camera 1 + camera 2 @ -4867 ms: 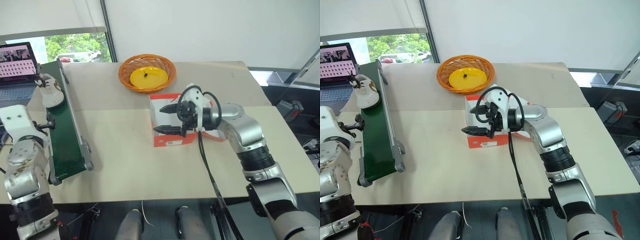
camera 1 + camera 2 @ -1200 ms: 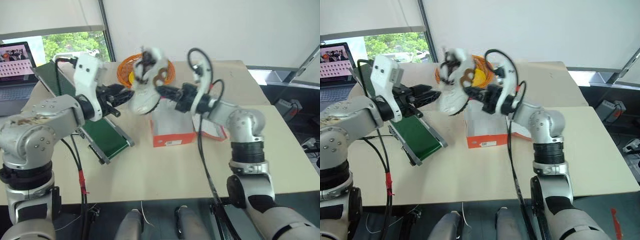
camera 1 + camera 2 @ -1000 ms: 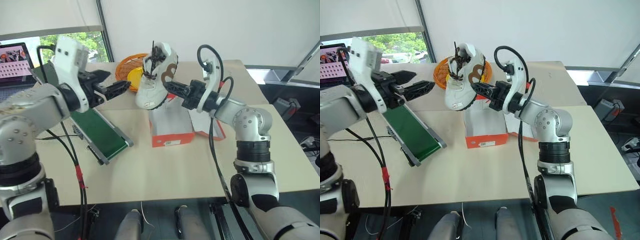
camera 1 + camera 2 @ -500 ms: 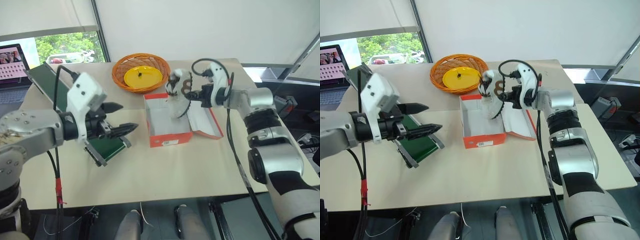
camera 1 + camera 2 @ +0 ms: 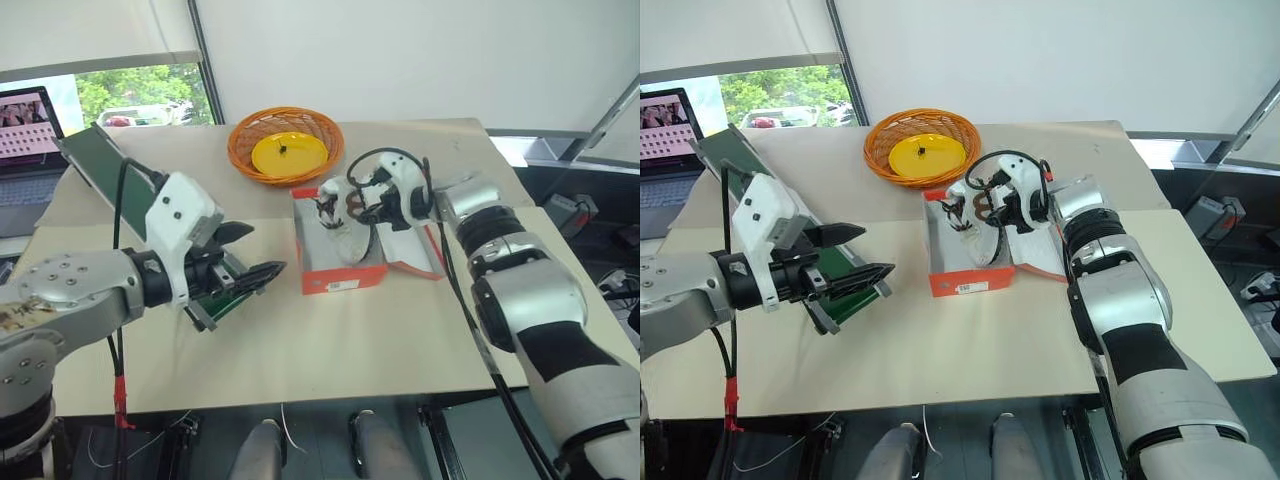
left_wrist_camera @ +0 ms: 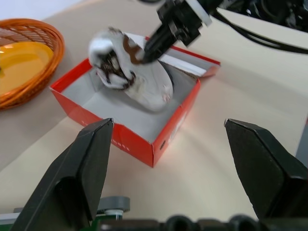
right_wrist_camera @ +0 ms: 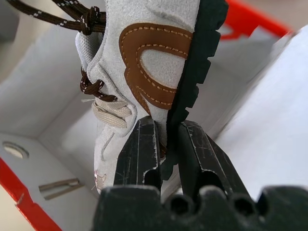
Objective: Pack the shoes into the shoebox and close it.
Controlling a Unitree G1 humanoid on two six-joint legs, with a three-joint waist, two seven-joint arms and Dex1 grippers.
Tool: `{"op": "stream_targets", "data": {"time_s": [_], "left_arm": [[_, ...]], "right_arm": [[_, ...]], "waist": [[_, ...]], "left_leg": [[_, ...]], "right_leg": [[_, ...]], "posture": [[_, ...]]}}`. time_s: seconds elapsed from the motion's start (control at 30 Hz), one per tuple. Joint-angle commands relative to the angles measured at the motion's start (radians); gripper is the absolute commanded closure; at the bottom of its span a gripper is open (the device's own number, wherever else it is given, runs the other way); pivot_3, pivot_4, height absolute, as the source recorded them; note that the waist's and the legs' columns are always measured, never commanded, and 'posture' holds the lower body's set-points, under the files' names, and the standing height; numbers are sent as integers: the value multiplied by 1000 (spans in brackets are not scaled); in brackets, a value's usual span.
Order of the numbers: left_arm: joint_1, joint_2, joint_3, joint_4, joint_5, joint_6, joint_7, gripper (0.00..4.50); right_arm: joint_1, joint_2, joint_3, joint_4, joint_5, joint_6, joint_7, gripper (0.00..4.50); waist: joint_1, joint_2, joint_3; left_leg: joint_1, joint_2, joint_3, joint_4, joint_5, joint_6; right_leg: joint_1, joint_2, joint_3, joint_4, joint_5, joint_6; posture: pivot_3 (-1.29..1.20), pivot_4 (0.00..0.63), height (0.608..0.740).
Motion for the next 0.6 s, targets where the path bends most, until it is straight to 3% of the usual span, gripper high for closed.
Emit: {"op": "stream_targets", "data": {"time_s": [0.03,0.3,0.57,0.6], "left_arm": [[19,-15,14,-48,-44,-41,71,539],[104,-90,-24,-99,-107,-110,242,539],[138,-54,-48,-113,-213,-178,375,539],[142,-43,-42,-110,-226,-185,382,502]], "right_arm": [[-26,-18,-2,22,-51,-42,-41,4290],[18,-41,-8,70,-125,-83,-155,4290],[72,-55,-19,90,-163,-138,-236,4290],[76,-53,-26,92,-159,-138,-246,3814]], "waist": [[0,0,0],[8,0,0],[22,0,0],[23,0,0]], "left_leg": [[0,0,0,0,0,0],[2,0,0,1,0,-1],[13,0,0,1,1,-1],[15,0,0,1,0,-1]], "right_leg": [[0,0,0,0,0,0],[3,0,0,1,0,0],[15,0,0,-1,0,0],[18,0,-1,-2,0,0]], "posture": [[0,150,740],[0,150,740],[0,150,740],[0,150,740]]}}
